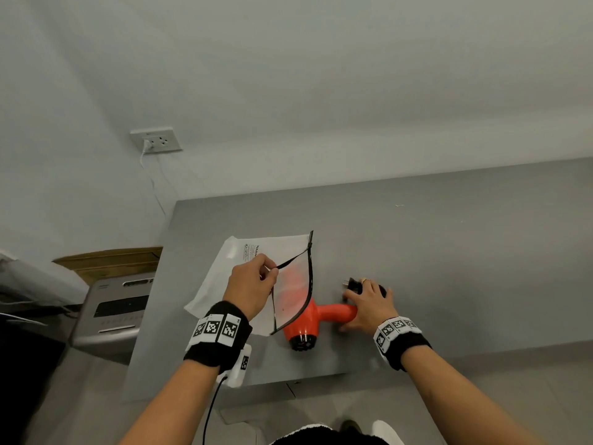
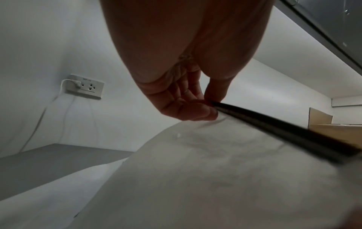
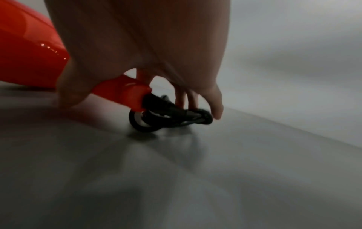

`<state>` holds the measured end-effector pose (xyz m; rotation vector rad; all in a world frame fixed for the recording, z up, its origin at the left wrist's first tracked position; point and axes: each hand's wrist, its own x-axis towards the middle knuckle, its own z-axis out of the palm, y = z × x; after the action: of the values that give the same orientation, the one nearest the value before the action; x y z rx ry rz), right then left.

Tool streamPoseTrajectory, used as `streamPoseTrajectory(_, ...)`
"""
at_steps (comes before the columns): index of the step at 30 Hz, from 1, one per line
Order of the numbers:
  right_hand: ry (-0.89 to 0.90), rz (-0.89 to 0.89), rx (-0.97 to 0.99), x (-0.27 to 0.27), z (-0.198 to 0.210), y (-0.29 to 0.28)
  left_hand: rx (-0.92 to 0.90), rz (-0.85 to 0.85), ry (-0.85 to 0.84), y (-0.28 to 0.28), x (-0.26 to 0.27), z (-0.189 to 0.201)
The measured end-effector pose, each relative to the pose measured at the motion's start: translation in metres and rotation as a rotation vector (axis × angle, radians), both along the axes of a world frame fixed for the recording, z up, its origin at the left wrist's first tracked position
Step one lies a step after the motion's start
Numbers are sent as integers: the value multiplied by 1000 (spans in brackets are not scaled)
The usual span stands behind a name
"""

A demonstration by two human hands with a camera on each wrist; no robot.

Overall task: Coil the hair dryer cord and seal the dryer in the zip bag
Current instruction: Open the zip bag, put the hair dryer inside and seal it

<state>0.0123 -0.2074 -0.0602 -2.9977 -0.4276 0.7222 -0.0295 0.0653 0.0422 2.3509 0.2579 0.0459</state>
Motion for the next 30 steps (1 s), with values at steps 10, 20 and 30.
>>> streamPoseTrajectory(10, -31, -105, 213, -14, -15, -7, 15, 88, 13, 20, -2, -12)
streamPoseTrajectory(20, 236, -492, 1240, -29, 73, -3, 17, 176, 41, 31, 18, -25)
streamPoseTrajectory(30, 1131, -581, 1691, -70, 94, 15, 17, 111, -33, 9, 41, -17)
